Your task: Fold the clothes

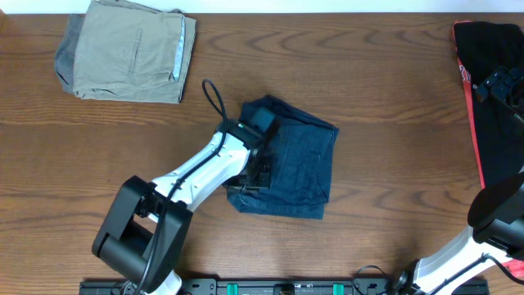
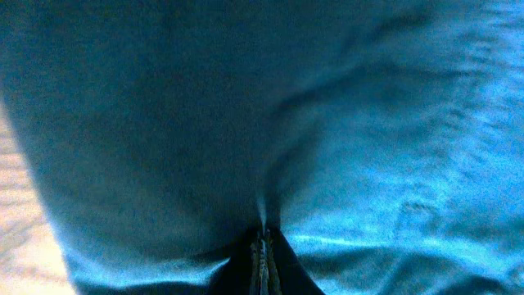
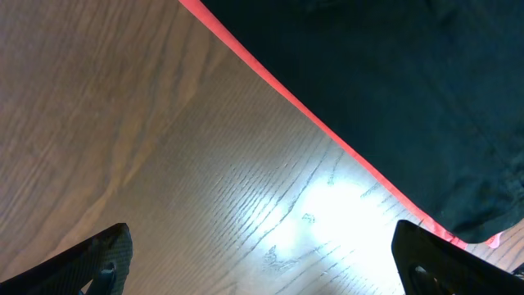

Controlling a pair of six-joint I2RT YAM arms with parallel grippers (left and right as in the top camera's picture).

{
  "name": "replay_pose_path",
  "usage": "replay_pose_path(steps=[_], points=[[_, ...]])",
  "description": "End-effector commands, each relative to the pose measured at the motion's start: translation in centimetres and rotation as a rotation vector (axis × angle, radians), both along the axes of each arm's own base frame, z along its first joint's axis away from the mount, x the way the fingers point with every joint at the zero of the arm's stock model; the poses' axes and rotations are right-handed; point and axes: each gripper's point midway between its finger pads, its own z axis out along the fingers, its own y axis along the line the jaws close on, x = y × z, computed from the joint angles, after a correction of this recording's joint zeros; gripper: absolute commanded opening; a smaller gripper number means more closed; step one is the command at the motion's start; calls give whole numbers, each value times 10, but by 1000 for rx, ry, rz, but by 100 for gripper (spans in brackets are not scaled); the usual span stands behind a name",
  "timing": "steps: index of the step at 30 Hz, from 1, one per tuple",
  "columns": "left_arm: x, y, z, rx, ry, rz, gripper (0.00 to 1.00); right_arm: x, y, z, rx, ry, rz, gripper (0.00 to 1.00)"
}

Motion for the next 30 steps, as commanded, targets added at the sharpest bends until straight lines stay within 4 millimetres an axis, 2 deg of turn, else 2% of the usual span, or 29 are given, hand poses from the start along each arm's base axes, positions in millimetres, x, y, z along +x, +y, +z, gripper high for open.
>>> replay_pose_path(steps=[1,8,11,13,17,20,24,27,30], points=[[-14,13,-19,51,44,58,6,0,-3,-1,-4,3,-15,99],[-41,29,-44,84,98,106,6,0,-3,-1,-4,3,-15,99],[-43,30,-45,86,103,106,6,0,-3,-1,-5,2,-15,99],[-42,24,-38,54,104,108,6,0,-3,-1,-5,2,-15,99],[-41,9,-13,-39,94,112,6,0,-3,-1,-4,3,-15,99],[-29,4,14,-90,2,112,6,0,-3,-1,-5,2,-15,99],[5,12,57,-80,-237,120,6,0,-3,-1,-4,3,-15,99],[41,17,93,-81,-475,98,6,0,-3,-1,-4,3,-15,99],[67,19,118,-70,-647,80,6,0,-3,-1,-5,2,-15,99]])
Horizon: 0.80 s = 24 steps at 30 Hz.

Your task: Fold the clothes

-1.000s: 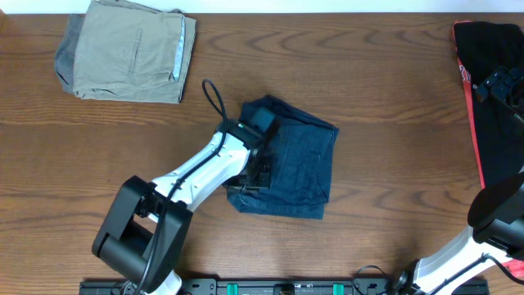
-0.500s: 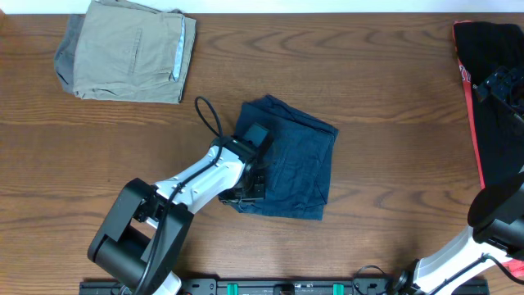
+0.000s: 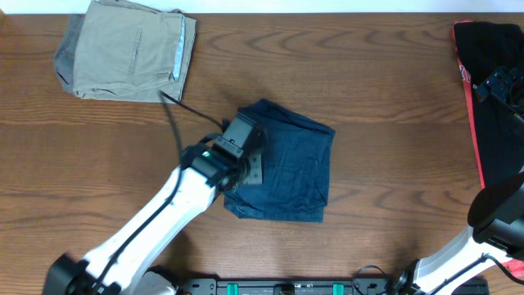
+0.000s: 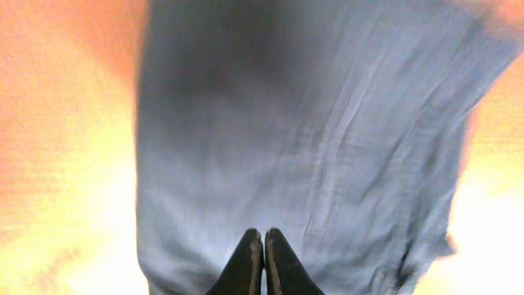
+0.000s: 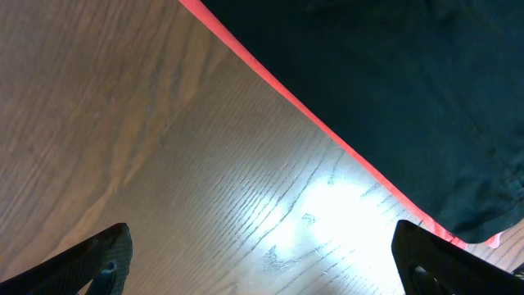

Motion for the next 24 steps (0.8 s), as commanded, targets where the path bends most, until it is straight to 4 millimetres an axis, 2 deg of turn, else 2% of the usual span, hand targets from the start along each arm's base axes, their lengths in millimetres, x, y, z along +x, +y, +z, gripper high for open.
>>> replay_pose_path(steps=[1,4,7,10,13,17,21,24], points=[[33,16,27,105,-201,26,6,0,-3,-1,-4,3,-15,99],[59,13,34,110,-304,69,6,0,-3,-1,-5,2,-15,99],[79,6,26,129,-352,56,6,0,-3,-1,-5,2,-15,99],[96,-4,3,162,-359,11,6,0,-3,-1,-5,2,-15,99],[109,-4,-28,203,-334,-5,6,0,-3,-1,-5,2,-15,99],[121,9,-66,240,-281,24,6,0,-3,-1,-5,2,-15,99],[126,28,-95,269,-222,69,6,0,-3,-1,-4,3,-15,99],[125,33,-110,258,-178,75,6,0,-3,-1,-5,2,-15,99]])
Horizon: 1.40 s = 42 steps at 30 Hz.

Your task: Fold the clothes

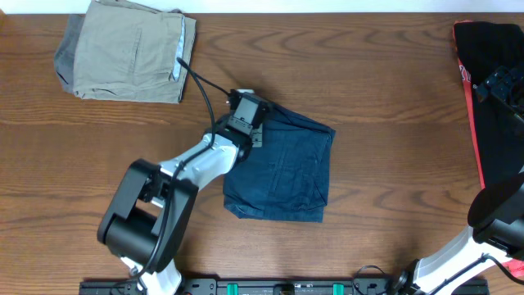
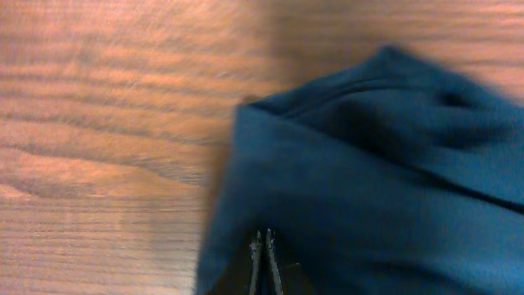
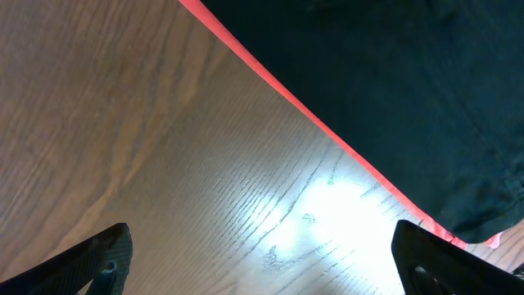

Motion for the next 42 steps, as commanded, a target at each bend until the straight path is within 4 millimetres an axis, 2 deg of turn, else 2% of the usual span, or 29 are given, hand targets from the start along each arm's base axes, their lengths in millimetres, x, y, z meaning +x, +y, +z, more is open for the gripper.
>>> replay_pose_path(steps=[1,4,6,8,12,15,18,19,22,26,32,36,42], points=[[2,9,-12,11,27,15,6,0,-3,-1,-5,2,-15,99],[1,9,-13,17,33,9,6,0,-3,-1,-5,2,-15,99],[1,9,-3,19,20,-1,6,0,-3,-1,-5,2,-15,99],[2,9,16,1,-13,-1,6,0,-3,-1,-5,2,-15,99],[-7,10,73,-50,-81,-11,6,0,-3,-1,-5,2,-15,99],[-34,6,112,-132,-72,-64,6,0,-3,-1,-5,2,-15,99],[-79,2,127,-230,39,-105,6,0,-3,-1,-5,2,-15,99],[-98,1,127,-264,104,-106,6,0,-3,-1,-5,2,-15,99],[-134,2,117,-287,255,-123,6,0,-3,-1,-5,2,-15,99],[-165,13,90,-243,411,-101,6,0,-3,-1,-5,2,-15,99],[-190,8,41,-268,575,-105,6,0,-3,-1,-5,2,-15,99],[-199,12,13,-239,657,-84,6,0,-3,-1,-5,2,-15,99],[-212,18,-15,-194,767,-54,6,0,-3,-1,-5,2,-15,99]])
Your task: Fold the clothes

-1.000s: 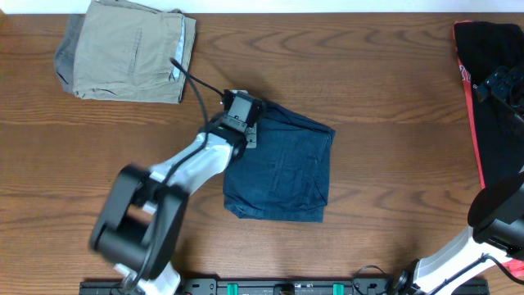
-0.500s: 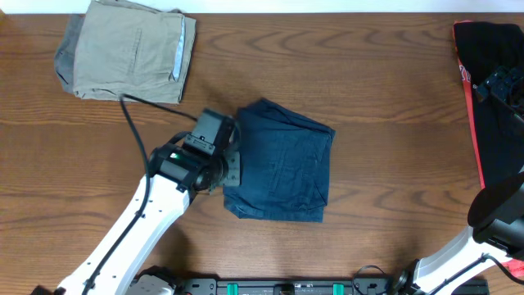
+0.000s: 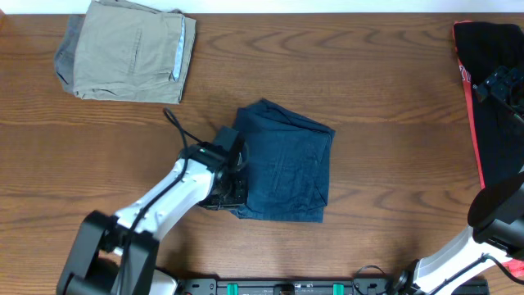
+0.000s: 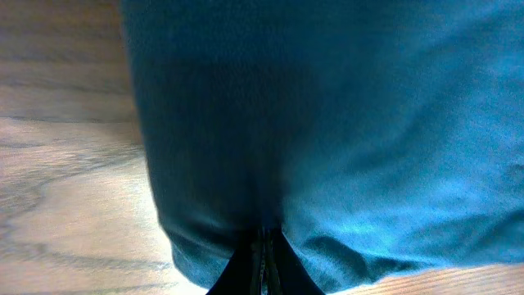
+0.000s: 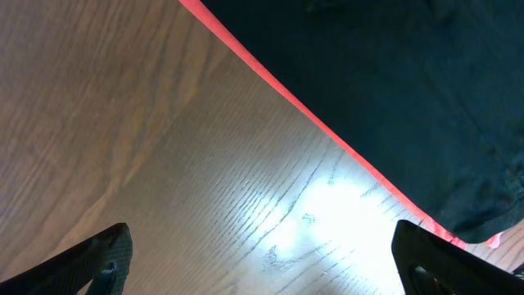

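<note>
A folded dark blue garment (image 3: 286, 168) lies in the middle of the table. My left gripper (image 3: 228, 187) sits at its near left corner. In the left wrist view the gripper (image 4: 266, 246) is shut, fingertips pressed together on top of the blue cloth (image 4: 327, 123) close to its edge, with no fold seen between them. My right gripper (image 3: 498, 82) is at the far right, over the edge of a black garment (image 3: 495, 147) with a red trim. In its own view the right gripper (image 5: 262, 254) is open and empty above bare wood, the black garment (image 5: 393, 74) beyond it.
A folded khaki garment (image 3: 127, 51) lies at the far left corner of the wooden table (image 3: 393, 98). The left arm stretches from the near edge up to the blue garment. The right arm rises along the right edge.
My left gripper was at the far left corner of the blue garment and is now at its near left corner, still shut. The right gripper and the black garment have not moved.
My left gripper, shut throughout, was first on the left half of the blue garment, then at its left edge, then at the far left corner, and now at the near left corner. The garment stays folded in place. The right gripper stayed open by the black garment.
</note>
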Controlling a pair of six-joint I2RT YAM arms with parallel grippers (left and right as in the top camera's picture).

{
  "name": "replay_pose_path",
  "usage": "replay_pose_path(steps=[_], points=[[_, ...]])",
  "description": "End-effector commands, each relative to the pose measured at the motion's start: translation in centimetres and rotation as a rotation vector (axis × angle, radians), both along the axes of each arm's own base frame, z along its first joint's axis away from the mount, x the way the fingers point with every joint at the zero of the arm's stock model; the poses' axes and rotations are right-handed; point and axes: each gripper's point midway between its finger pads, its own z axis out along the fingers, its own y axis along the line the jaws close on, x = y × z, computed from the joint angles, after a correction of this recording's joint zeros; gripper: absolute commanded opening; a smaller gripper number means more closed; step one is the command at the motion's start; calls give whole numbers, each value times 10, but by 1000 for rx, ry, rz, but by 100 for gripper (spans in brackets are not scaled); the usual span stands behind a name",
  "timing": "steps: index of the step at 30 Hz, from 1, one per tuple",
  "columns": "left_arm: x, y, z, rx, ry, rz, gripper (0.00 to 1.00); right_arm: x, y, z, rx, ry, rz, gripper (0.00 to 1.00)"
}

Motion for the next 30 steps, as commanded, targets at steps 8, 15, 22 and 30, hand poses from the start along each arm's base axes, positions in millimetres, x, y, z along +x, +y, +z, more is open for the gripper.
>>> replay_pose_path(steps=[8,15,22,30], points=[[-19,7,15,36,103,81,6,0,-3,-1,-5,2,-15,99],[-7,1,77,-42,-40,79,6,0,-3,-1,-5,2,-15,99],[35,-20,107,-177,-287,76,6,0,-3,-1,-5,2,-15,99],[102,-61,105,-299,-481,70,6,0,-3,-1,-4,3,-16,99]])
